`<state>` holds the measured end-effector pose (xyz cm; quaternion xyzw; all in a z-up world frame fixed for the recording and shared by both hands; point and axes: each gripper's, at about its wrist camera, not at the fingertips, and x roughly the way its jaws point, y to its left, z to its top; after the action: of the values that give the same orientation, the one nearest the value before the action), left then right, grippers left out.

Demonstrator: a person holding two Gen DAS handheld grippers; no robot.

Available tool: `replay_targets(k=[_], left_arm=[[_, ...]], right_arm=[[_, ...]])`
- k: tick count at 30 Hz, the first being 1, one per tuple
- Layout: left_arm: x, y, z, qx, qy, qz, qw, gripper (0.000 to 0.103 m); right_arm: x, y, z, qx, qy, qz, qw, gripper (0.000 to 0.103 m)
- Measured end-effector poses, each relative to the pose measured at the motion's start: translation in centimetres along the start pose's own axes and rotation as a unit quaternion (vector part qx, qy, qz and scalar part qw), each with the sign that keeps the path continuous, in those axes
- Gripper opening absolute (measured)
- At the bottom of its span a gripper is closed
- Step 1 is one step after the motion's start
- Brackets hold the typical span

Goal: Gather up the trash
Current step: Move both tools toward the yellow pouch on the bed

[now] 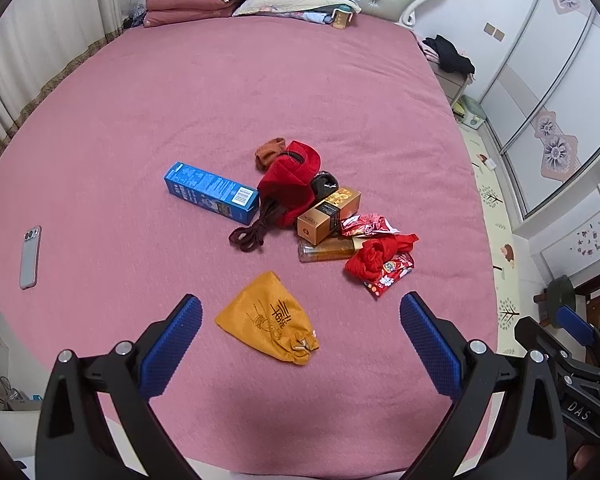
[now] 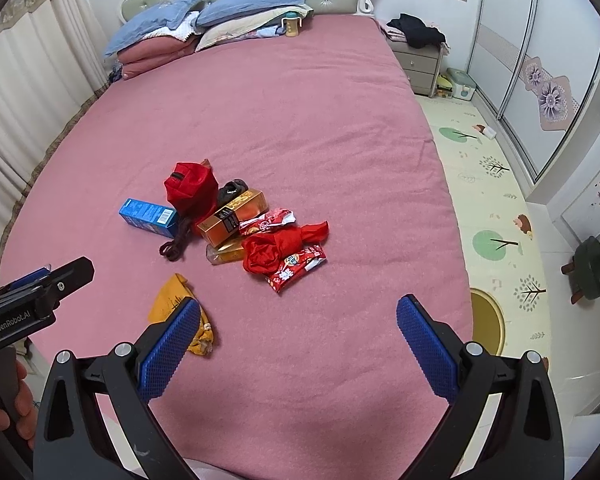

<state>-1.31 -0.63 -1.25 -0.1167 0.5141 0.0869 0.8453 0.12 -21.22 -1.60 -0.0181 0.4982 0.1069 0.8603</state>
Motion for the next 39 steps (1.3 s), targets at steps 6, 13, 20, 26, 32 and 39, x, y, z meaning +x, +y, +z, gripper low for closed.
replay_targets(k=[6, 13, 20, 26, 32, 39], left_arm=[[-0.1, -0.1, 0.0, -0.002, -0.001, 0.000, 1.0000, 0.099], [0.4, 0.1, -0.2, -0.013, 0.010, -0.001, 0.9999, 0.099], [0.6, 0.1, -0.2, -0.018, 0.013, -0.002, 0.9998, 0.099], [0.6, 0.1, -0.3, -0.020, 0.014, -0.001, 0.9997, 0.099], [0.6, 0.1, -0.3, -0.023, 0.015, -0.002, 0.9996, 0.099], [0.8, 0.2, -0.2, -0.028, 0.020, -0.003, 0.9994, 0.099]], right_arm=[[0.3, 0.0, 0.1, -0.002, 0.003, 0.005, 1.000, 0.094], [0.4, 0.0, 0.2, -0.001, 0.004, 0.008, 1.000, 0.094], [0.8, -0.1, 0.3, 0.000, 0.009, 0.015, 1.000, 0.094], [0.9, 0.0, 0.4, -0.003, 0.010, 0.019, 1.000, 0.094], [1.0, 0.2, 0.4, -0.006, 0.010, 0.022, 1.000, 0.094], [1.2, 0.2, 0.4, -0.005, 0.014, 0.022, 1.000, 0.094]])
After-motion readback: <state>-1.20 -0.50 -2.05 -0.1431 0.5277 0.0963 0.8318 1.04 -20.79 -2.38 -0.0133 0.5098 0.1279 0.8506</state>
